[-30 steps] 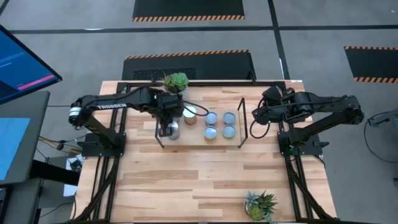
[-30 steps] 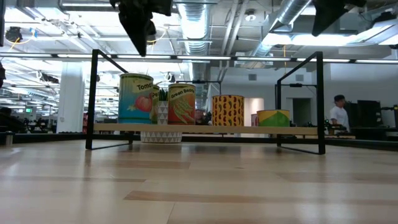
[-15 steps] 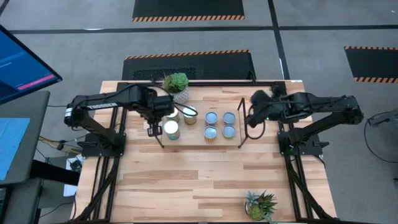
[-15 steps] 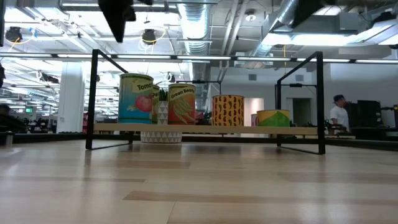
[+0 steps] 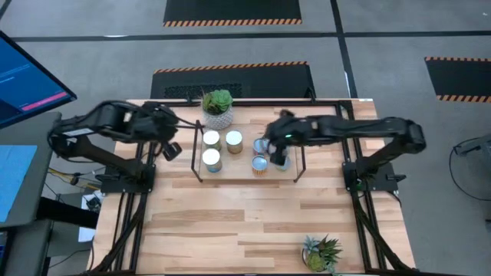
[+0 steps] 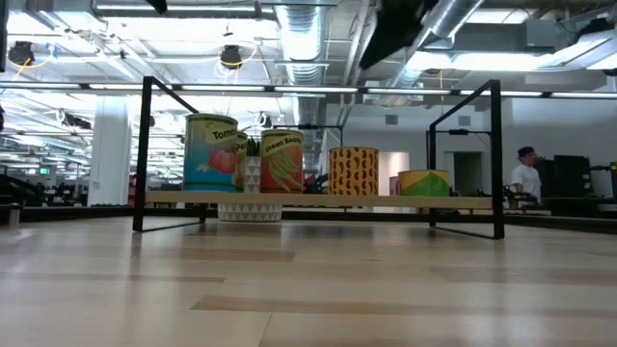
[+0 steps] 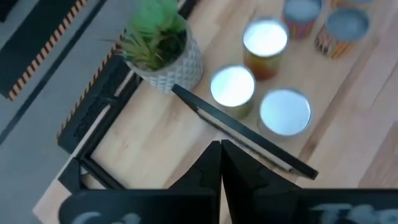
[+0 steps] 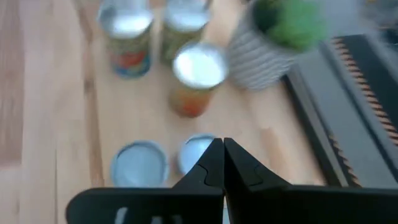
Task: Pick and place cans onto a shelf
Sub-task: Adjust the canned spicy black beans
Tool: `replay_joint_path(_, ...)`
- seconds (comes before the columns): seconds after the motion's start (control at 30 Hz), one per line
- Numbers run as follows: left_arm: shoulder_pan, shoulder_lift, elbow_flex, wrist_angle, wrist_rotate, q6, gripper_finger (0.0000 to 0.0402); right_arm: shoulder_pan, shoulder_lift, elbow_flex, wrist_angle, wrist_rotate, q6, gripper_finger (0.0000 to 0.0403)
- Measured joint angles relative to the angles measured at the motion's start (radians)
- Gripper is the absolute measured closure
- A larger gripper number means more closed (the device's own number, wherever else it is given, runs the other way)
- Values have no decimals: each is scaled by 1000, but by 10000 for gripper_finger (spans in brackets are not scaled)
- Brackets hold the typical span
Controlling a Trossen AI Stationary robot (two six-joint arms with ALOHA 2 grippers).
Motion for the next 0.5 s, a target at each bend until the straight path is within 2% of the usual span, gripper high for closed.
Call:
replay_joint_path(0.2,-25,-89,-36,2,-63,-59,401,-13,184,88,17,-92,-89,391)
replay_joint_path(0.3,-25,-149,-124,0,-90,-93,401,5,265,139,49,-139,-134,391)
replay_joint_path(0.5,-25,-260,-347,20,-86,-188,401,64,381,231,-7,-181,-244,391)
